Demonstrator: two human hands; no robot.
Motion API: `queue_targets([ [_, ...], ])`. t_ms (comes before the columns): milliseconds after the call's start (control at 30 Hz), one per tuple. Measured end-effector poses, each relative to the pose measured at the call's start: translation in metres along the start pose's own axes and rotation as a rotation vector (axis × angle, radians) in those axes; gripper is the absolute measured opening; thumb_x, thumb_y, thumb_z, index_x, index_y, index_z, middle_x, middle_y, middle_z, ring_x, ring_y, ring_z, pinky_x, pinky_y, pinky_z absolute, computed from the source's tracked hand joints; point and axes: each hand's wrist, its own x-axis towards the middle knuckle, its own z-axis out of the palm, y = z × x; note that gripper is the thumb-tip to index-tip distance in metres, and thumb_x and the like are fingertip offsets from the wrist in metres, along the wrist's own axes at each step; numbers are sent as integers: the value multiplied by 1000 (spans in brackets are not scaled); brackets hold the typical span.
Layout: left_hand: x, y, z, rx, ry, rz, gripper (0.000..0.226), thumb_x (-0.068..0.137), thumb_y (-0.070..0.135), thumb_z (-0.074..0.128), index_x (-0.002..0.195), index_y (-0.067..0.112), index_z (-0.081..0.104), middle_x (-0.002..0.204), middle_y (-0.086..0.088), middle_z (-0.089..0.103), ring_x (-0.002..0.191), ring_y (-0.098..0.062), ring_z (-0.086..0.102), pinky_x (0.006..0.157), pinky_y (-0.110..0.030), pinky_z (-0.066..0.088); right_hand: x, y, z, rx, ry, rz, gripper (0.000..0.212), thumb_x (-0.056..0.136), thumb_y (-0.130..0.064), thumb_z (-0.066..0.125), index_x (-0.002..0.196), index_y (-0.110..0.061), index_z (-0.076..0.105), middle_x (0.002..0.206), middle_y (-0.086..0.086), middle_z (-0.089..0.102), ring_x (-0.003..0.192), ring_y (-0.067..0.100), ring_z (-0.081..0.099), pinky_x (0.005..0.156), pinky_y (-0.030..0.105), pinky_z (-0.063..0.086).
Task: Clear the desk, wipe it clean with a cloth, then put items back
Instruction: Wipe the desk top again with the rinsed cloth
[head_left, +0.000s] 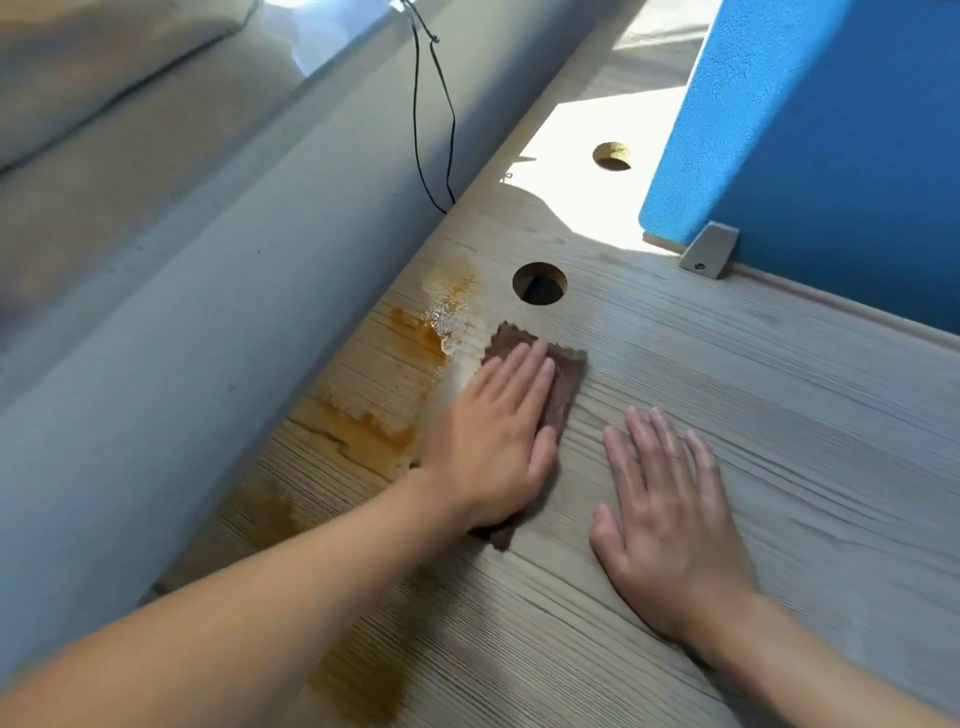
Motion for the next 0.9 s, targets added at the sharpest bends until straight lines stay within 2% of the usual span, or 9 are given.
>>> queue_targets([
  [67, -43, 16, 1, -58, -5, 159, 68, 99, 41, 33, 156, 6, 24, 165, -11, 13, 154, -20, 6, 124, -41, 14, 1, 0, 0, 8, 1, 0, 71, 89, -41, 34, 147, 0, 42, 157, 21, 32, 148, 36, 25, 116, 60, 25],
  [167, -53, 5, 2, -79, -54, 297, 68, 97, 39, 42, 155, 8, 28, 164, -8, 18, 153, -17, 11, 125, -37, 12, 2, -1, -1, 23, 13, -4, 71, 89, -40, 35, 145, 2, 44, 156, 23, 33, 148, 38, 27, 115, 61, 26],
  [233, -21, -9, 1, -57, -46, 174, 69, 98, 43, 33, 158, 11, 22, 165, -6, 14, 153, -16, 8, 125, -37, 9, 2, -1, 0, 24, 14, -9, 70, 89, -39, 35, 145, 2, 44, 156, 24, 34, 147, 39, 27, 114, 61, 26],
  [333, 38, -32, -5, -2, -69, -181, 67, 103, 48, 13, 159, 15, -1, 167, -6, -2, 153, -14, -5, 123, -33, -7, 0, 1, 1, 24, 19, -18, 70, 91, -39, 33, 148, 0, 40, 156, 23, 33, 148, 38, 26, 115, 61, 26],
  [400, 46, -30, -4, -9, -72, -274, 67, 103, 49, 9, 158, 15, -8, 166, -6, -11, 152, -13, -11, 120, -30, -10, 0, 1, 0, 30, 22, -13, 70, 91, -40, 32, 148, -1, 39, 156, 22, 33, 148, 37, 26, 115, 60, 26],
  [500, 5, -3, -2, -22, -55, -176, 69, 103, 49, 12, 158, 12, -4, 165, -6, -13, 152, -15, -14, 125, -36, -4, 0, 0, 0, 39, 15, -9, 70, 90, -40, 33, 148, -1, 41, 156, 22, 34, 147, 37, 27, 115, 61, 27],
  [667, -55, 10, 3, -33, -59, 114, 70, 99, 46, 31, 159, 12, 14, 166, -4, 5, 154, -13, -2, 125, -34, 4, 2, -2, -1, 45, 25, 4, 70, 89, -41, 34, 147, -3, 45, 155, 21, 36, 147, 37, 28, 115, 60, 26],
  [767, -10, -14, 1, -11, -48, 30, 70, 100, 48, 23, 159, 15, 11, 167, -4, 5, 153, -13, -1, 125, -34, 3, 2, -1, 1, 39, 39, 5, 70, 88, -40, 35, 146, -2, 45, 155, 22, 36, 146, 37, 30, 115, 60, 26],
  [900, 45, -36, -1, 33, -55, -233, 69, 100, 50, 7, 159, 15, -2, 167, -5, -3, 153, -13, -6, 123, -31, -5, 1, 1, 2, 33, 53, 5, 71, 89, -41, 34, 147, -2, 42, 156, 21, 35, 147, 36, 29, 115, 60, 27],
])
